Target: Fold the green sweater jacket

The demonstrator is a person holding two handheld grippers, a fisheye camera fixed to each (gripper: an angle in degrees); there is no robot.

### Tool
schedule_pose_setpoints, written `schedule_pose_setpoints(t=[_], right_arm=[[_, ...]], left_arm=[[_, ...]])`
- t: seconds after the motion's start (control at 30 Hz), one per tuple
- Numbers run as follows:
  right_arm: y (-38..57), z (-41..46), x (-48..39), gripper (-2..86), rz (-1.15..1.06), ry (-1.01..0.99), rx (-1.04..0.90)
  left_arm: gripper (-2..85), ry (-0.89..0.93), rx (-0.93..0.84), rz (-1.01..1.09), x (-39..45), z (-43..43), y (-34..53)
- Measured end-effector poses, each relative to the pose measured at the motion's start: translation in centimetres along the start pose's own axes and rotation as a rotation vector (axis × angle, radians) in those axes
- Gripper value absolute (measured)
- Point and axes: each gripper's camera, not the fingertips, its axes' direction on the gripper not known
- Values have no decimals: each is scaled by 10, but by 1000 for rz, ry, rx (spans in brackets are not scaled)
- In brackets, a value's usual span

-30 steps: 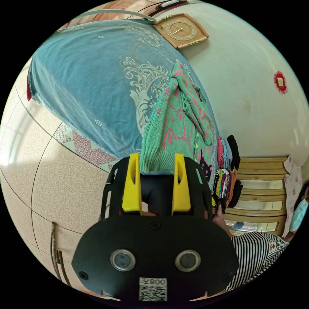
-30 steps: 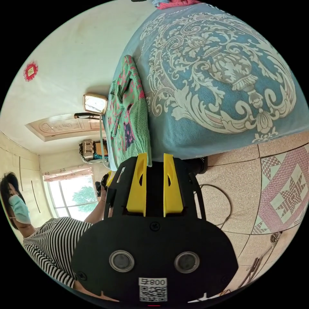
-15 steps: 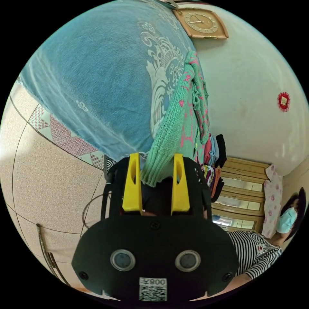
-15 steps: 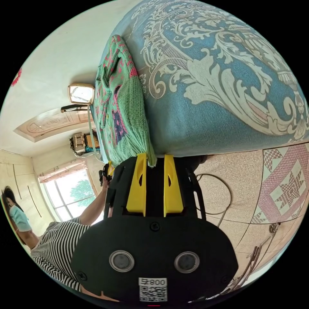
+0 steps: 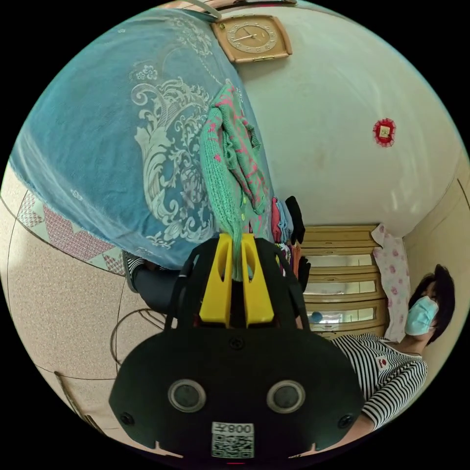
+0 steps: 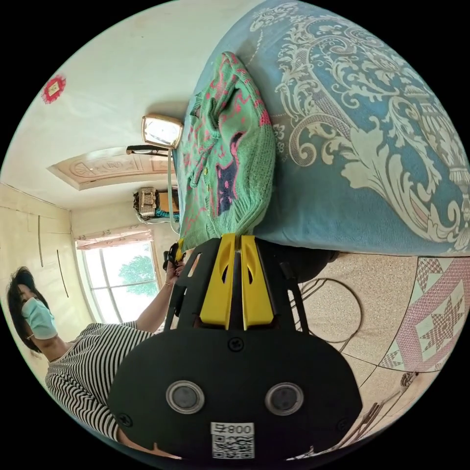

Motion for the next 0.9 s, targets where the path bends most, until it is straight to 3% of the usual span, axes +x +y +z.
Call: schedule_pose_setpoints(t=[0.37,0.9], right_arm=[[35,-57,-58,14,-221,-103,80],[123,-126,-79,11,-402,-195,139]], left_arm=[[32,59,20,187,78,-34,13],[32,209,101,235,81,-94,83]])
